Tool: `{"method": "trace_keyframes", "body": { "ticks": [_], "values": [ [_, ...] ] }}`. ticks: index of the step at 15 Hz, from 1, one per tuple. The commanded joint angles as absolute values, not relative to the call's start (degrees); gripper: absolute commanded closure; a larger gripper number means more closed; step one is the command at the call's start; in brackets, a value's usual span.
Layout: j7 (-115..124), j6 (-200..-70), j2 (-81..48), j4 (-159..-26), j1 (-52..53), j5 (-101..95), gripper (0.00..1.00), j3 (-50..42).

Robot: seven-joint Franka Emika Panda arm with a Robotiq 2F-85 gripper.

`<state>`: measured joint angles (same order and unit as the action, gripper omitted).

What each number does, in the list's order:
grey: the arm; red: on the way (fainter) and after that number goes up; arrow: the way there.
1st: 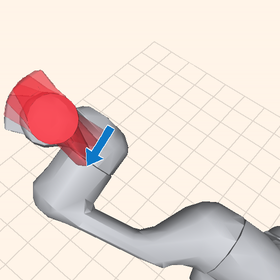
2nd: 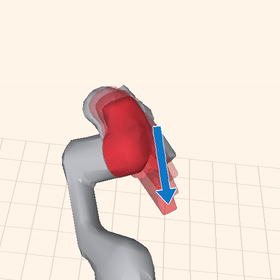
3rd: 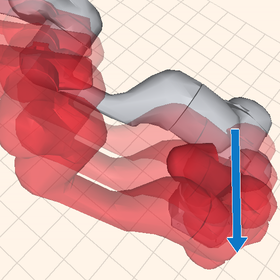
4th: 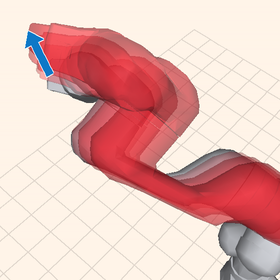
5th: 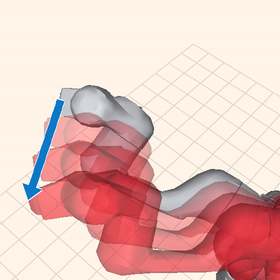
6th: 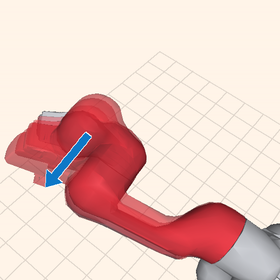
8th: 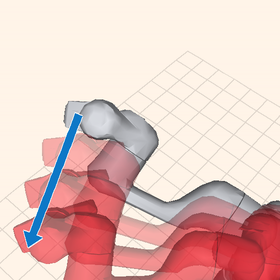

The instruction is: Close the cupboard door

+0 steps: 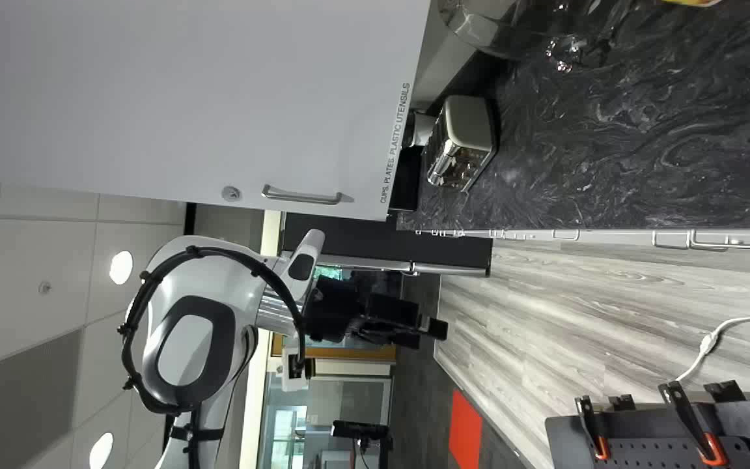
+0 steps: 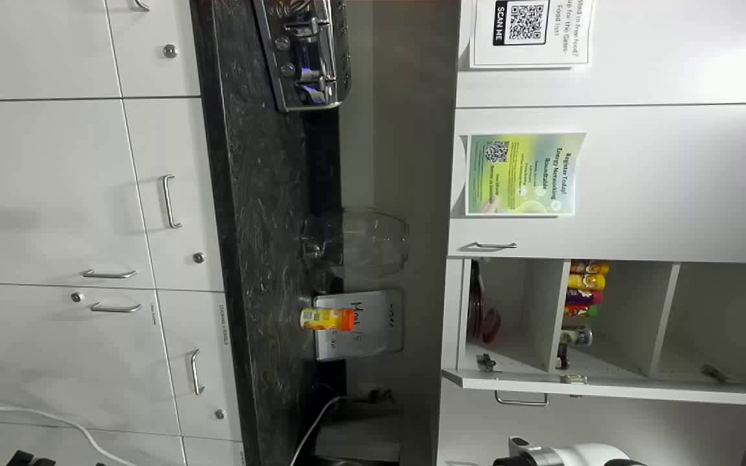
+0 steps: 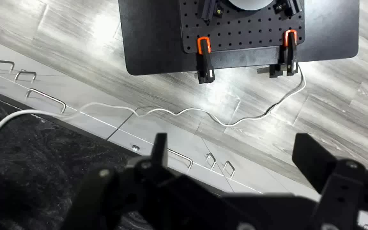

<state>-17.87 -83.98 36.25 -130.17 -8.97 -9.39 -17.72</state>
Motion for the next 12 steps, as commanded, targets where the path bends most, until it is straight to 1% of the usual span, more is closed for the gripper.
{"method": "trace_keyframes", "body": {
  "ticks": [1, 5, 12],
  "values": [
    [-18.0, -83.9, 36.2, -130.0, -9.1, -9.3, 0.0, -17.6],
    [-18.0, -83.9, 36.2, -130.0, -9.1, -9.3, 0.0, -17.6],
    [-17.3, -93.6, 42.2, -130.3, -9.4, -7.7, 0.0, -17.5]
  ]
}}
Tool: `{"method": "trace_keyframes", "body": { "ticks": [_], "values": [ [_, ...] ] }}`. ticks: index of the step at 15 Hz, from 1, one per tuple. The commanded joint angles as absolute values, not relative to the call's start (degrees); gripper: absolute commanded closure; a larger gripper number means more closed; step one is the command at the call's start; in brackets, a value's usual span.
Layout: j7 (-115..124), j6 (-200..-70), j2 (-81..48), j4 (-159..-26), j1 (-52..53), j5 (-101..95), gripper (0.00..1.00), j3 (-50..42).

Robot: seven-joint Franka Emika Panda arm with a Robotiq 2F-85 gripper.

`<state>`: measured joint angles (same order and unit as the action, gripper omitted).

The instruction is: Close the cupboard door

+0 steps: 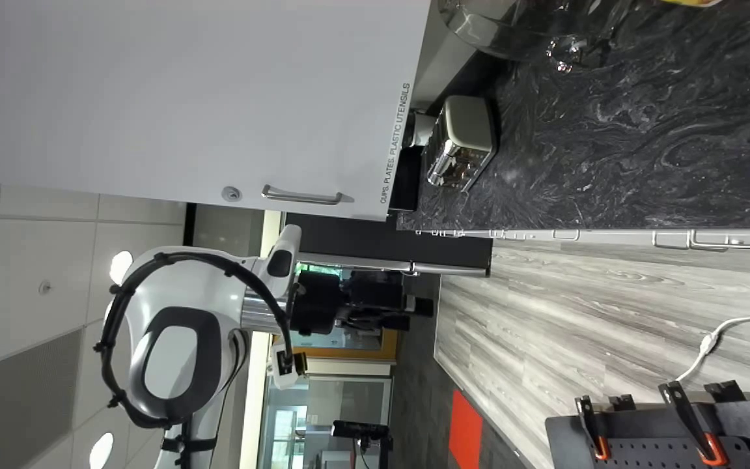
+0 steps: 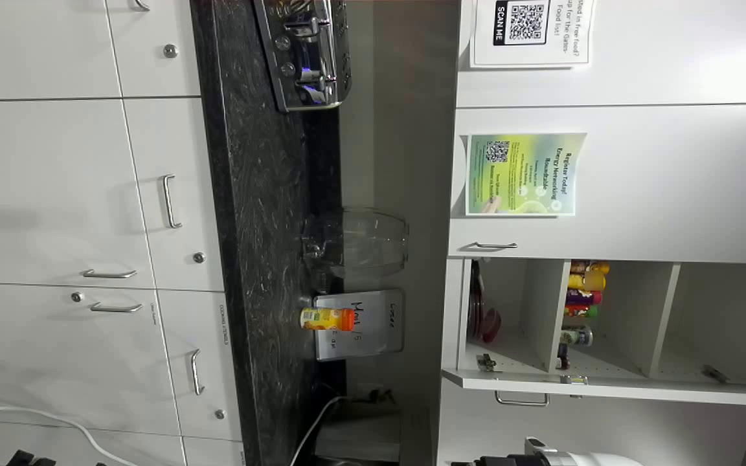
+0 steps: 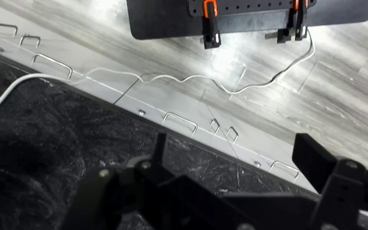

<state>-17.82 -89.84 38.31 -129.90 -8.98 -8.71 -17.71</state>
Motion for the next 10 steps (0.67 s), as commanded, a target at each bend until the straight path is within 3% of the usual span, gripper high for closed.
{"method": "trace_keyframes", "body": {
  "ticks": [1, 10],
  "values": [
    [-17.0, -95.6, 43.6, -130.4, -9.5, -7.3, 0.0, -17.7],
    [-12.2, -113.0, 49.8, -130.5, -9.0, 3.4, 0.0, -20.2]
  ]
}}
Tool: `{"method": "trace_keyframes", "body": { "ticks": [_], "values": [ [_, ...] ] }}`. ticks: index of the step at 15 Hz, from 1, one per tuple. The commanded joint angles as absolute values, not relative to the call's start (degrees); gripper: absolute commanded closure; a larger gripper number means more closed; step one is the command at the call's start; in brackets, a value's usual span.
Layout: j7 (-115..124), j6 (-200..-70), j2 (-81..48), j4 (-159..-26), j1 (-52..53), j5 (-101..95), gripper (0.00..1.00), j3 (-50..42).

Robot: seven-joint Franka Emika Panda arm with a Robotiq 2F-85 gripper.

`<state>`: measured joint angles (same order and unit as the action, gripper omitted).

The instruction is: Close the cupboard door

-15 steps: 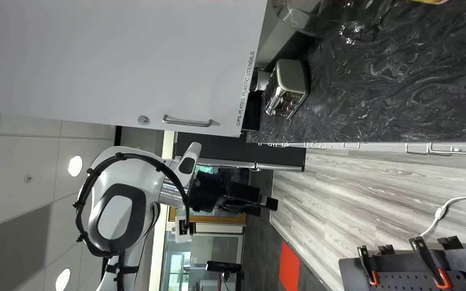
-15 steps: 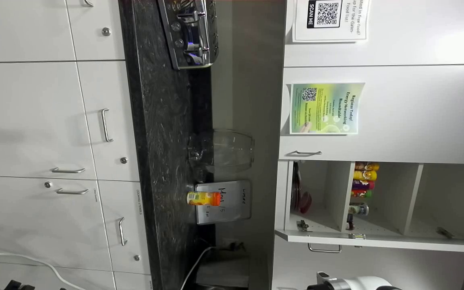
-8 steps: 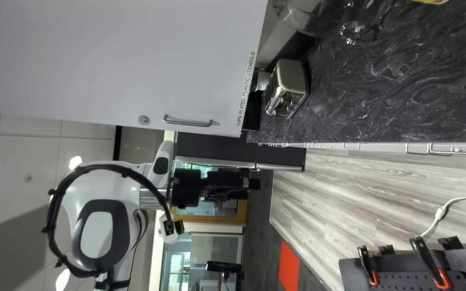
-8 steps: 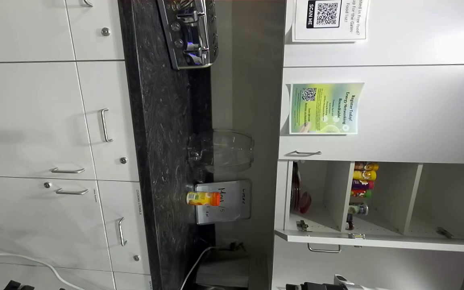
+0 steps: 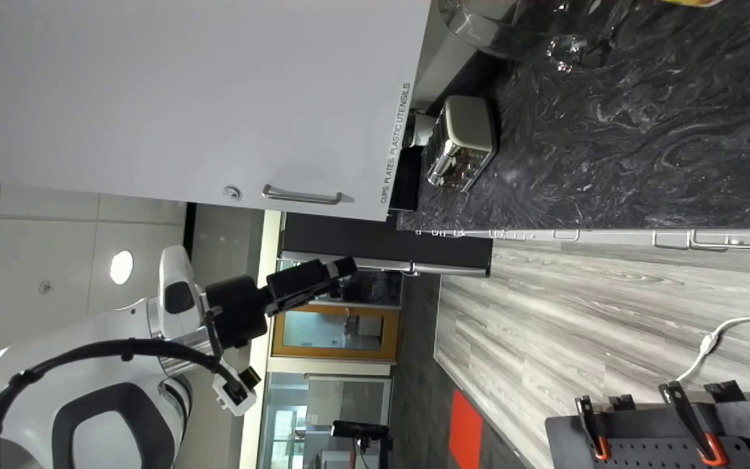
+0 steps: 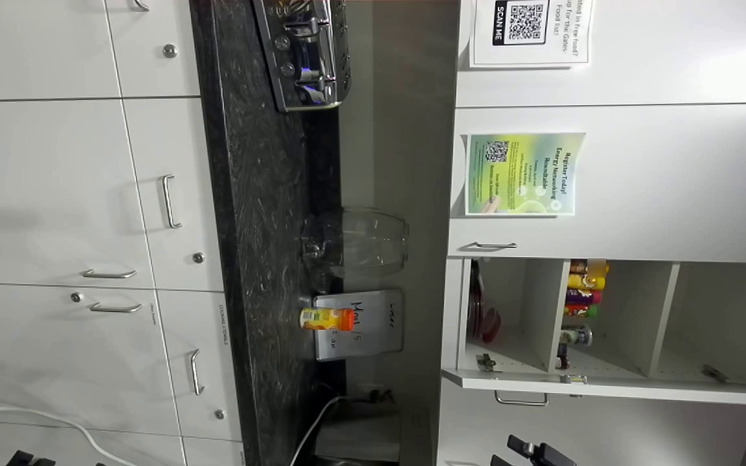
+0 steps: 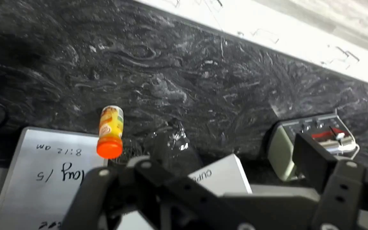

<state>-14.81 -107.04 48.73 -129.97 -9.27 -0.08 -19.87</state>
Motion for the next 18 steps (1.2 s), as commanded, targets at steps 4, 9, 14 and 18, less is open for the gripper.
{"method": "trace_keyframes", "body": {
  "ticks": [4, 9, 14, 18],
  "values": [
    [-10.8, -126.1, 49.4, -130.7, -8.0, 8.8, 0.0, -20.0],
    [-10.9, -142.7, 50.2, -131.1, -4.9, 13.3, 0.0, -19.8],
    [-11.6, -144.4, 50.7, -130.5, -3.1, 12.2, 0.0, -20.3],
    [-11.6, -144.5, 52.0, -130.5, -2.2, 12.3, 0.0, -20.3]
  ]
}}
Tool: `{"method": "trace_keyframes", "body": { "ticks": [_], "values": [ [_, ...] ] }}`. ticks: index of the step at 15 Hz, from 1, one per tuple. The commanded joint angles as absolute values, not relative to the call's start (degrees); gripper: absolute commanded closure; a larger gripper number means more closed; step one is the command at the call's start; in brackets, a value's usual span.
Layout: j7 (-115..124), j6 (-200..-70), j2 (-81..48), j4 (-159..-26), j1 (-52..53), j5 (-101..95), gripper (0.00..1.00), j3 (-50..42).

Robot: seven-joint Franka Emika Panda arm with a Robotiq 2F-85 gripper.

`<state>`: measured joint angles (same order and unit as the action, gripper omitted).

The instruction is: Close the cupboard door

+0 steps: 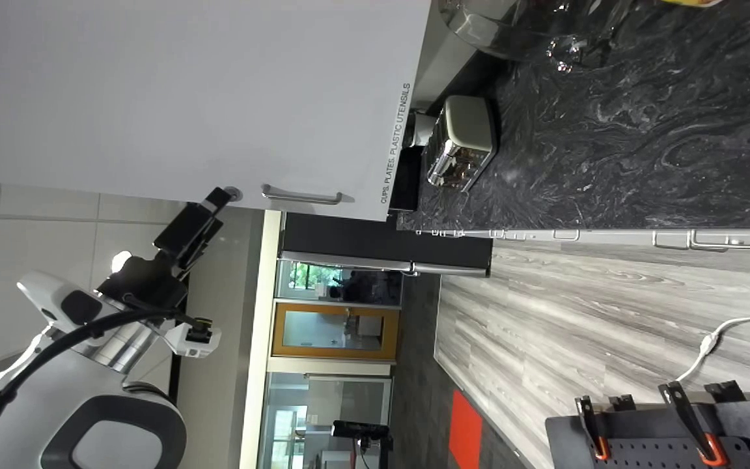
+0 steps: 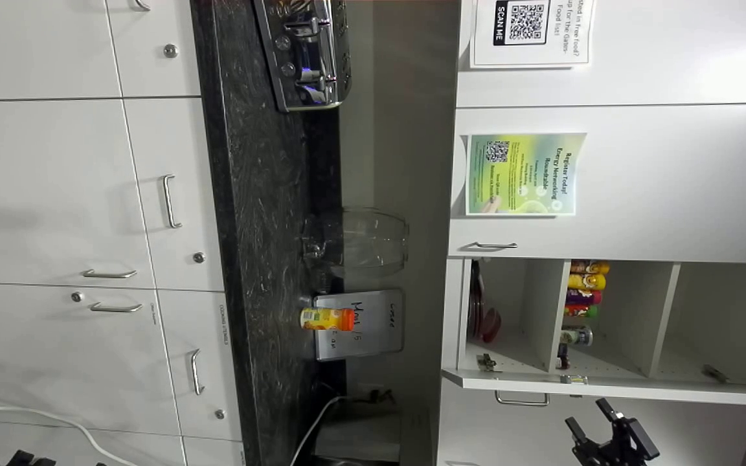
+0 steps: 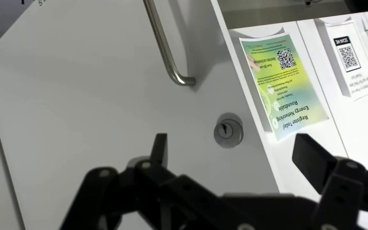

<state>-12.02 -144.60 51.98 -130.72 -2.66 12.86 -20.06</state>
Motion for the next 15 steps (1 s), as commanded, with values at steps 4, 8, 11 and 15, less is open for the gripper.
{"method": "trace_keyframes", "body": {
  "ticks": [4, 8, 11, 15],
  "values": [
    [-11.7, -141.8, 51.1, -128.0, -2.0, 11.5, 0.0, -20.6],
    [-11.7, -143.2, 51.8, -129.1, -2.1, 11.7, 0.0, -20.5],
    [-11.7, -143.2, 51.7, -129.0, -2.1, 11.7, 0.0, -20.5],
    [-11.6, -143.6, 51.6, -128.7, -2.2, 11.8, 0.0, -20.5]
  ]
}}
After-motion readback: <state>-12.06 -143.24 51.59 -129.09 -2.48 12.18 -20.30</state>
